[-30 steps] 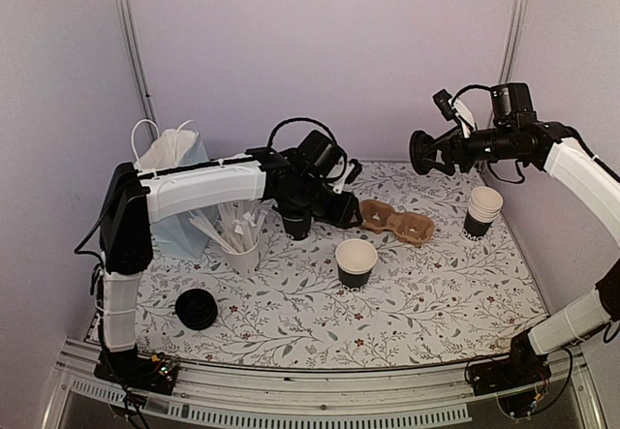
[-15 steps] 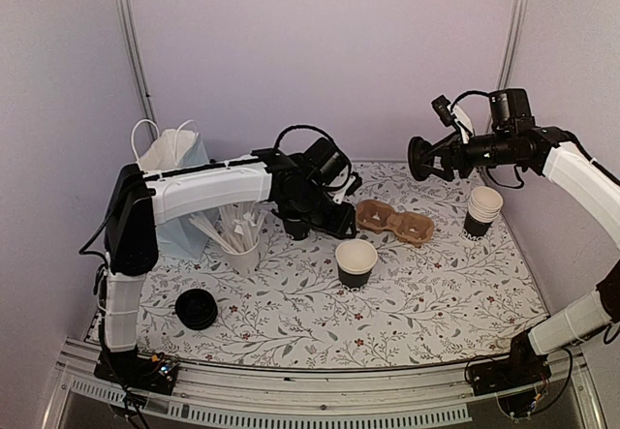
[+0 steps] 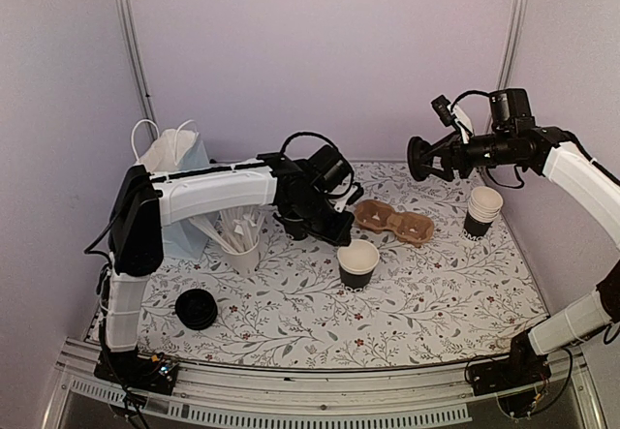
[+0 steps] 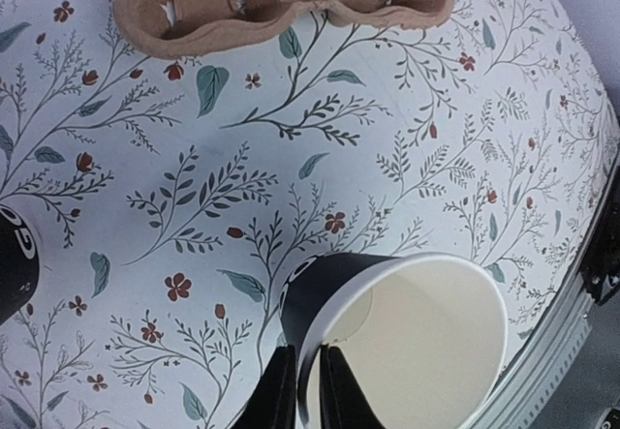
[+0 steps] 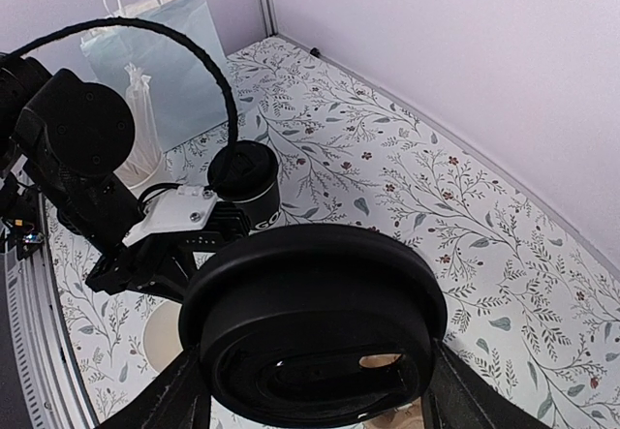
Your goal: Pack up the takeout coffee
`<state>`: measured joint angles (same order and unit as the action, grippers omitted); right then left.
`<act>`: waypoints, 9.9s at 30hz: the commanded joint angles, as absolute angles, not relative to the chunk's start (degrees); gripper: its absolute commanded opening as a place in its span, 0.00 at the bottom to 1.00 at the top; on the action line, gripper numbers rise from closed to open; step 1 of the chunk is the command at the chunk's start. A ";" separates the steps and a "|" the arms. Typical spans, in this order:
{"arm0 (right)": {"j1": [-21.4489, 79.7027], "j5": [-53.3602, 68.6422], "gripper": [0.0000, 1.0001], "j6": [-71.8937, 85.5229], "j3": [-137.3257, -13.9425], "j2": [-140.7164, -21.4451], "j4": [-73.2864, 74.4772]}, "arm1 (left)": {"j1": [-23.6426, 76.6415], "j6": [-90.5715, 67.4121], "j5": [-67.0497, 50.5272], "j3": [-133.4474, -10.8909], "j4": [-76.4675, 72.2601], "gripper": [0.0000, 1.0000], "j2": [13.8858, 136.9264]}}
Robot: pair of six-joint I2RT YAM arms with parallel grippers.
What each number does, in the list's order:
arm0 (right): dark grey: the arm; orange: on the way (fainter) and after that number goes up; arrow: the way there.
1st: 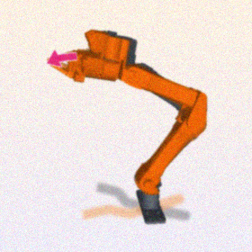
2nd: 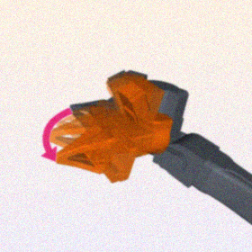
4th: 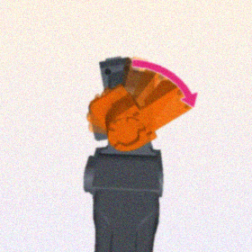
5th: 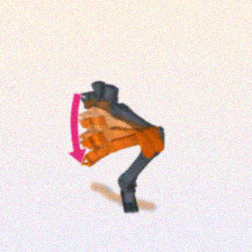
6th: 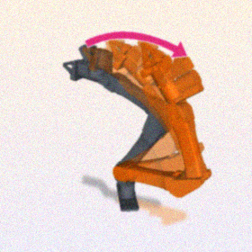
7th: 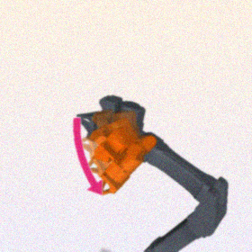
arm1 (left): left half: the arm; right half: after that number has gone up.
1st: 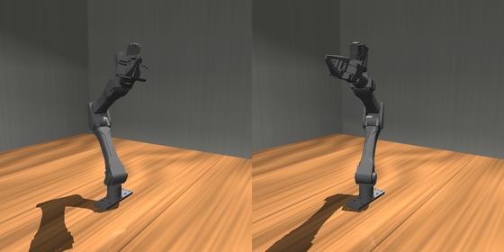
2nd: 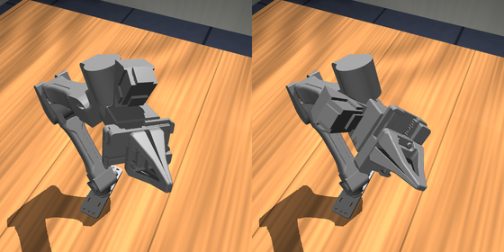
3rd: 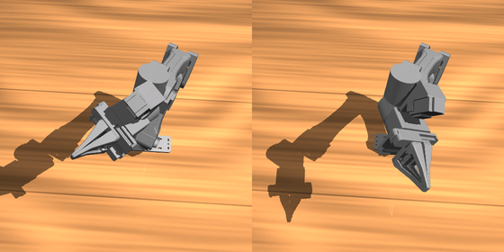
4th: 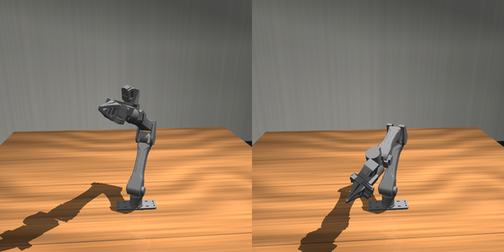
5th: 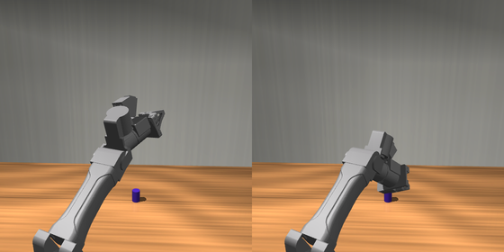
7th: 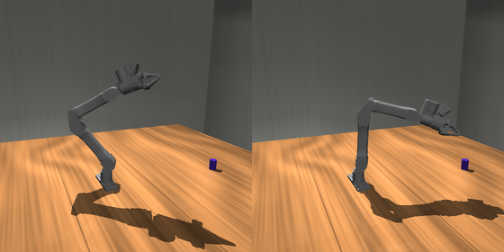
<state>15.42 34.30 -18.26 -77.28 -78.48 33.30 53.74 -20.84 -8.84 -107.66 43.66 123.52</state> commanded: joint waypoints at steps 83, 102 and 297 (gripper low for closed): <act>51.42 6.97 0.74 -43.07 -100.82 -110.39 77.12 | 48.80 -31.05 -0.18 -79.37 29.45 0.42 93.87; 52.38 4.57 0.89 -42.78 -101.56 -108.51 76.95 | 48.56 -30.73 -0.87 -79.60 28.92 0.42 94.33; 30.57 43.87 0.86 -25.55 -63.24 -92.77 44.42 | 57.49 -40.15 -14.06 -66.53 11.34 0.43 107.24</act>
